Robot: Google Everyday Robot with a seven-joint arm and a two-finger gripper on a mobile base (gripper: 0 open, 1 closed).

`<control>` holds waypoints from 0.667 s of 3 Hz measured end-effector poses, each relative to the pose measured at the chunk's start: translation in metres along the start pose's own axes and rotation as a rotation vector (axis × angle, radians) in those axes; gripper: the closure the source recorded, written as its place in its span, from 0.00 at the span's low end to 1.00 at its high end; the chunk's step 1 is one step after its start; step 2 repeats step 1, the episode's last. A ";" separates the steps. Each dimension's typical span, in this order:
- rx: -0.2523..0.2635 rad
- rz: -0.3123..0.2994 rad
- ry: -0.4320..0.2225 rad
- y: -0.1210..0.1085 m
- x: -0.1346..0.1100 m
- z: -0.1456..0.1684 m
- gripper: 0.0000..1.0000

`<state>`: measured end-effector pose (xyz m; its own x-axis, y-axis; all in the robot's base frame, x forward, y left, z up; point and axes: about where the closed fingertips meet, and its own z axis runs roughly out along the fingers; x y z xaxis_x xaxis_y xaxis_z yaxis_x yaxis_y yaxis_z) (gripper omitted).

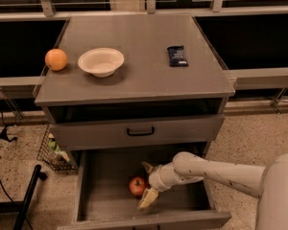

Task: Place apple into middle drawer

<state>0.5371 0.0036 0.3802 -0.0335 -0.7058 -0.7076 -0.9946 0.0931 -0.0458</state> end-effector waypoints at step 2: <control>0.000 0.000 0.000 0.000 0.000 0.000 0.00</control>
Offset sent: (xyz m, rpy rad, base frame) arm 0.0000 0.0000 0.0000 0.0000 0.0000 0.0000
